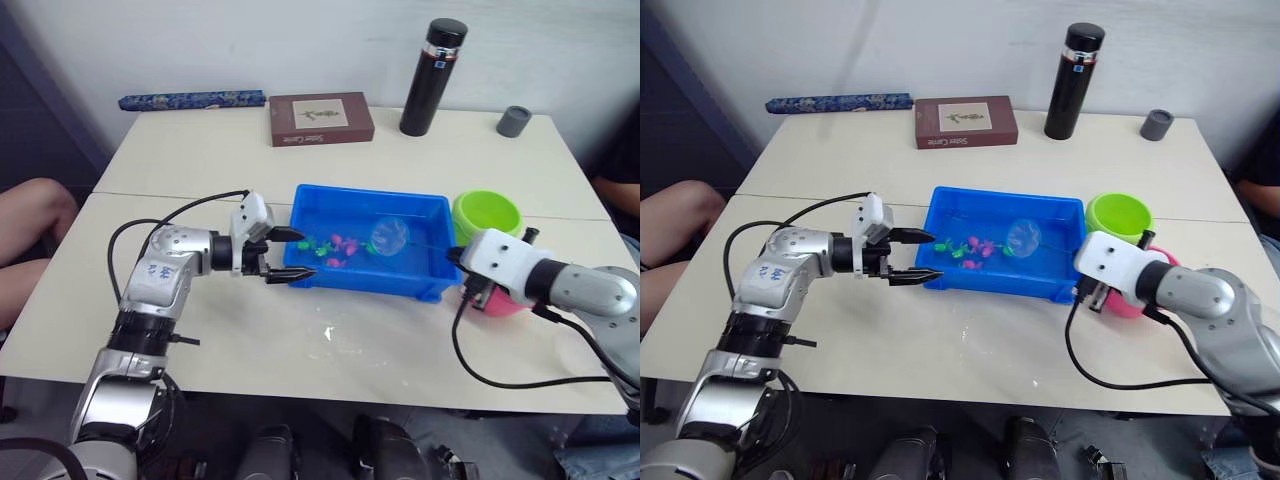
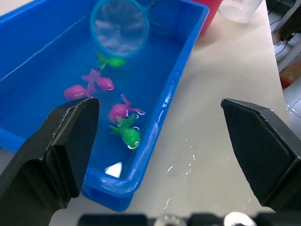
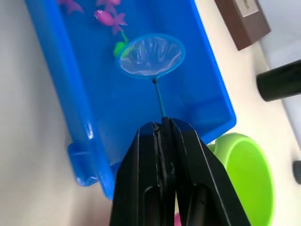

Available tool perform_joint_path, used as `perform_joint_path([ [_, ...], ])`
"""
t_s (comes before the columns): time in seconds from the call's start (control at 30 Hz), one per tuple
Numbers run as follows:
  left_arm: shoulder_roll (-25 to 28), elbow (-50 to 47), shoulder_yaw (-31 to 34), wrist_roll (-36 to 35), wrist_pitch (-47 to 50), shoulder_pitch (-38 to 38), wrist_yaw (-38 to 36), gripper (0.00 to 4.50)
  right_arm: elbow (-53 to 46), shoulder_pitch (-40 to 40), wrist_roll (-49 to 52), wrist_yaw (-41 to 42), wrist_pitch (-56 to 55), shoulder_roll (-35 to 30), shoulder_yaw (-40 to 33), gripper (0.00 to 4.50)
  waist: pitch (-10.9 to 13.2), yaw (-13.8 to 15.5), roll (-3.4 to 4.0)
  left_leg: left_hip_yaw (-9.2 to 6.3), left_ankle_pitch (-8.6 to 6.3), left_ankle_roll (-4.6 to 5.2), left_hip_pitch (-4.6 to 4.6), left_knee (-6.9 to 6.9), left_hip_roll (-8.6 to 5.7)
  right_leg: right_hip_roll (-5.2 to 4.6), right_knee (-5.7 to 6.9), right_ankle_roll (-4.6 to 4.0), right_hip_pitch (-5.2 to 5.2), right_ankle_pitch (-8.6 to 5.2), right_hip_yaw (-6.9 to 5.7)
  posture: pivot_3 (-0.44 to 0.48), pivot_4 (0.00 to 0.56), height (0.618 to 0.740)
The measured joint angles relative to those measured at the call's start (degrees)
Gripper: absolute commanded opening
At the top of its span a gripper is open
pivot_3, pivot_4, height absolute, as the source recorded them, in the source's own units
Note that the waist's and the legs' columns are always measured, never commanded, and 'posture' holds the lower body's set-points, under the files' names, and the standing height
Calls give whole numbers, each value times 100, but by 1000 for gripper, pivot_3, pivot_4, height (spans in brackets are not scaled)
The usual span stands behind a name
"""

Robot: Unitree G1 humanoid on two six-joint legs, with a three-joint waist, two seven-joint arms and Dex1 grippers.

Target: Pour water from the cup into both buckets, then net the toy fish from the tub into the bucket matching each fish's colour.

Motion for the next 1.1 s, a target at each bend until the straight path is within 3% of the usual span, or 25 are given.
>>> perform_joint_path([
  [0.43,203,-203,140,-105,173,26,260,4473,693,-604,-694,-274,-242,508,486,0,0,5,0,3,0,-2,-1,-2,-1,1,-3,0,-1,0,-7,0,150,740],
  [0.63,225,-201,142,-114,167,24,276,4473,300,-809,-282,-151,430,808,182,0,0,6,0,2,-1,-2,-1,-2,1,3,-3,0,-1,0,-11,0,150,740],
  [1.1,255,-157,146,-113,99,-23,277,4473,238,-832,-316,-179,761,1160,508,0,0,4,1,4,-1,-2,-1,-4,-1,2,-3,0,-3,0,-22,0,150,740],
])
